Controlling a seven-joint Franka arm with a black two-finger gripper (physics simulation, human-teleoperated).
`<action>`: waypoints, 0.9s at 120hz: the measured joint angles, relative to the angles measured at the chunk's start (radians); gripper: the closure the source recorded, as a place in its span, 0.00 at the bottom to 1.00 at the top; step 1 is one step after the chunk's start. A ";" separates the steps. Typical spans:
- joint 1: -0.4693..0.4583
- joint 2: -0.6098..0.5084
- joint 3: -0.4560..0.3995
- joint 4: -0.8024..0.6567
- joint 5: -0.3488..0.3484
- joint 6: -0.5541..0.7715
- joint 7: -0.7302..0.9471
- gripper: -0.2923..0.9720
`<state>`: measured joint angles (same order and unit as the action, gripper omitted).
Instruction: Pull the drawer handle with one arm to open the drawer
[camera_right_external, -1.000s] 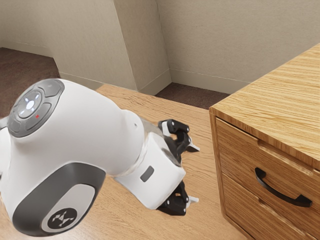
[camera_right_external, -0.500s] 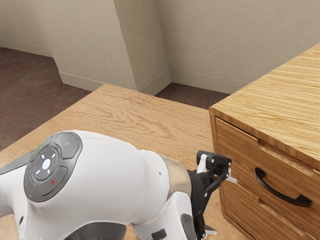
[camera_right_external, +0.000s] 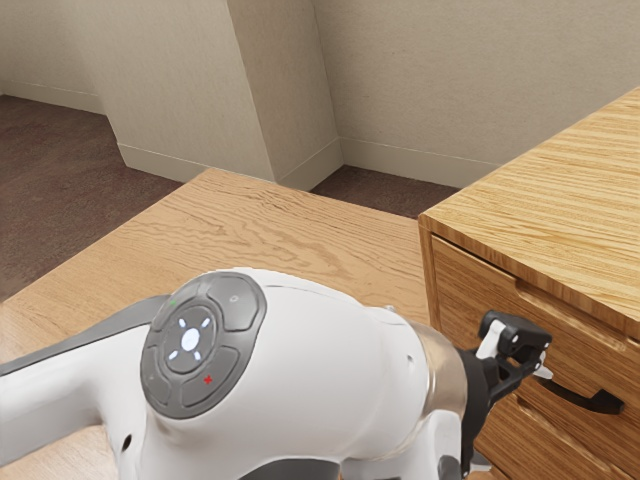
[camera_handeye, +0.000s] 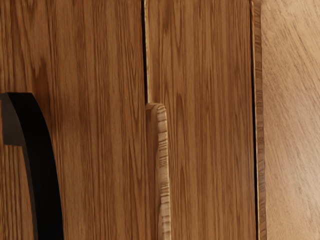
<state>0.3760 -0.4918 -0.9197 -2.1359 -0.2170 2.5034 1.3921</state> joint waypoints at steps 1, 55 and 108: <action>0.000 0.000 -0.001 0.001 0.000 0.000 0.002 0.23; 0.055 0.032 -0.062 0.034 0.000 0.003 0.066 0.23; 0.067 0.047 -0.077 0.017 0.001 -0.001 0.094 0.23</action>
<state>0.4425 -0.4449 -0.9966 -2.1186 -0.2156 2.5022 1.4862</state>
